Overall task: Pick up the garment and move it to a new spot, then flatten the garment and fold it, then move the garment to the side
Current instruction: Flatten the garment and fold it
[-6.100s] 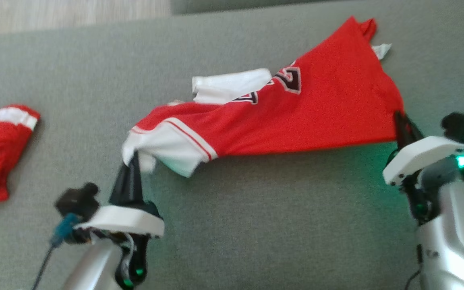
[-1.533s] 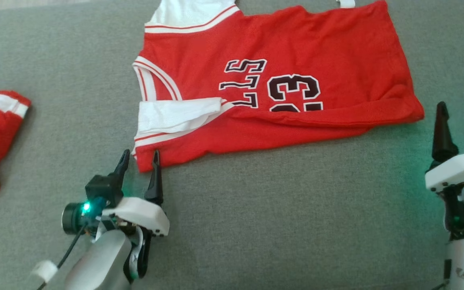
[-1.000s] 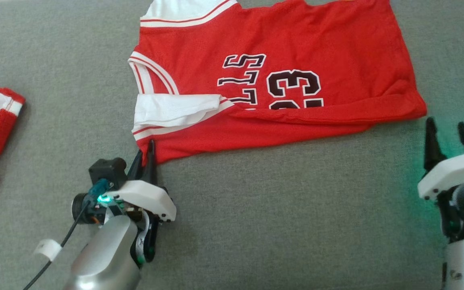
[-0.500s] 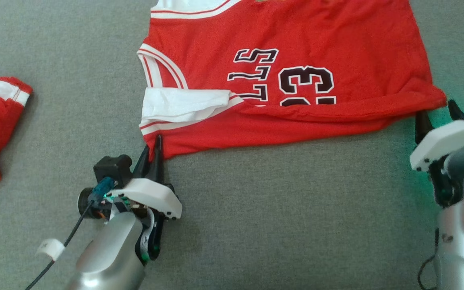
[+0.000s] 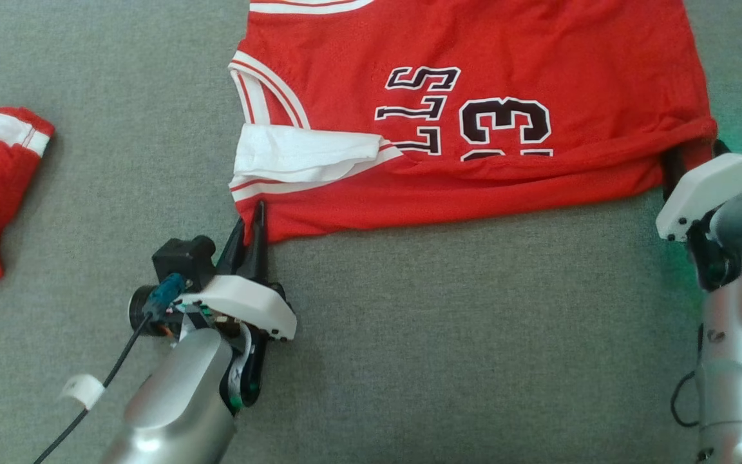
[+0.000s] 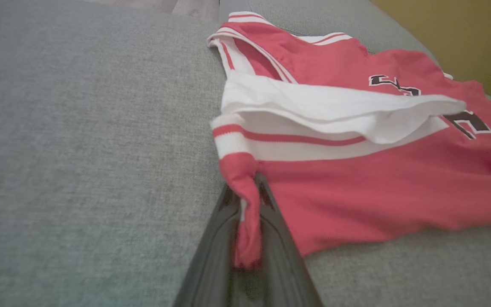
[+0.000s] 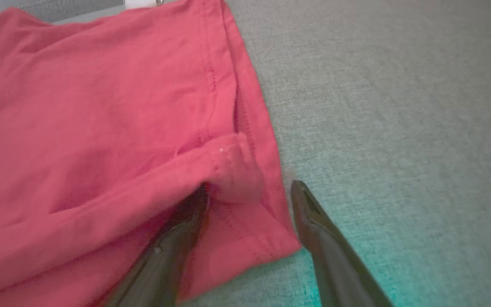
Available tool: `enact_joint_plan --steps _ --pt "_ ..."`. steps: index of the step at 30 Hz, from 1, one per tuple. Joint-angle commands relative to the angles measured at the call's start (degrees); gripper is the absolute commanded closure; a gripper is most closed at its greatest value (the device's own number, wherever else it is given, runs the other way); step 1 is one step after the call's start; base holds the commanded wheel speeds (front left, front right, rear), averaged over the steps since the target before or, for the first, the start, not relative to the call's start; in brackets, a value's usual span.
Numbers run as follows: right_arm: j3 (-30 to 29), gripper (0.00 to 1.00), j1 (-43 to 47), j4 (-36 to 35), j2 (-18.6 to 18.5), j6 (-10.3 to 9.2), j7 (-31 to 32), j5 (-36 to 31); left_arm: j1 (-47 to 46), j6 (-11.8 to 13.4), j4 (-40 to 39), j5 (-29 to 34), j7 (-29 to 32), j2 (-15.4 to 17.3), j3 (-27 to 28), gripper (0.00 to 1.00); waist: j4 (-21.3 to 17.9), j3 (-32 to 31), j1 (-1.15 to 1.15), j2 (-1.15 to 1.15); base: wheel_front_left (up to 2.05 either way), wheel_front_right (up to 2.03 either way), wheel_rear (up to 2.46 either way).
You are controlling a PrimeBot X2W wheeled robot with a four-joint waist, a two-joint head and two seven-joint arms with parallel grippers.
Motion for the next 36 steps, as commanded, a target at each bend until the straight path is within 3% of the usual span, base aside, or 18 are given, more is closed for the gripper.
enact_joint_plan --steps 1,2,3,8,14,20,24,27,28,29,30,36 --pt "1.3 0.00 1.7 1.7 0.1 -0.04 2.1 -0.3 0.0 0.1 1.3 -1.0 1.0 1.2 1.0 1.00 0.0 -0.1 0.01 0.00 0.00 0.00 0.00" --pt "1.8 0.61 1.9 2.0 0.1 -0.04 2.4 -0.3 0.0 0.0 1.4 -1.1 1.1 1.2 1.0 1.00 0.0 -0.3 0.01 0.00 0.00 0.00 0.00" --pt "2.4 1.00 2.3 2.1 0.1 -0.04 2.4 -0.3 0.2 0.0 1.4 -1.3 1.2 1.2 1.0 1.00 -0.1 -0.6 0.01 0.00 0.00 0.00 0.00" --pt "3.7 1.00 5.1 -1.0 0.1 -0.04 0.2 2.4 1.9 -0.1 0.4 -2.3 1.1 1.9 1.6 1.00 -0.4 -3.1 0.01 0.00 0.00 0.00 0.00" --pt "4.0 1.00 12.0 -12.3 0.1 -0.04 0.4 5.2 6.9 1.6 -5.7 -3.2 2.4 4.9 2.2 1.00 -1.0 -7.5 0.01 0.00 0.00 0.00 0.00" --pt "3.7 1.00 20.0 -21.4 0.1 -0.04 4.9 7.7 16.3 6.3 -17.5 -4.1 8.2 9.5 1.7 1.00 -1.9 -10.2 0.01 0.00 0.00 0.00 0.00" --pt "3.4 1.00 23.9 -24.4 0.1 -0.04 7.2 9.8 22.8 10.5 -26.0 -4.7 12.9 11.7 0.8 1.00 -1.9 -11.0 0.01 0.00 0.00 0.00 0.00" --pt "2.8 1.00 25.9 -24.7 0.1 -0.04 8.3 10.2 25.6 12.0 -29.8 -4.9 14.8 12.4 -0.2 1.00 -1.6 -11.3 0.01 0.00 0.00 0.00 0.00" --pt "2.8 0.55 26.3 -24.5 0.1 -0.04 8.5 10.2 26.0 12.1 -30.4 -4.8 14.7 12.4 -0.4 1.00 -1.5 -11.3 0.01 0.00 0.00 0.00 0.00" --pt "2.5 0.00 26.6 -24.1 0.1 -0.04 8.6 10.1 26.0 12.1 -30.5 -4.4 14.3 12.5 -0.6 0.22 -1.4 -11.4 0.01 0.00 0.00 0.00 0.00" --pt "2.4 0.00 26.7 -23.8 0.1 -0.04 8.6 10.2 25.9 11.9 -30.3 -4.1 14.2 12.5 -1.0 0.00 -1.4 -11.5 0.01 0.00 0.00 0.00 0.00" --pt "2.5 0.00 25.4 -25.8 0.1 -0.04 6.2 11.0 23.6 11.5 -30.7 -3.5 13.2 12.0 -0.7 0.00 -1.5 -12.1 0.01 0.00 0.00 0.00 0.00"
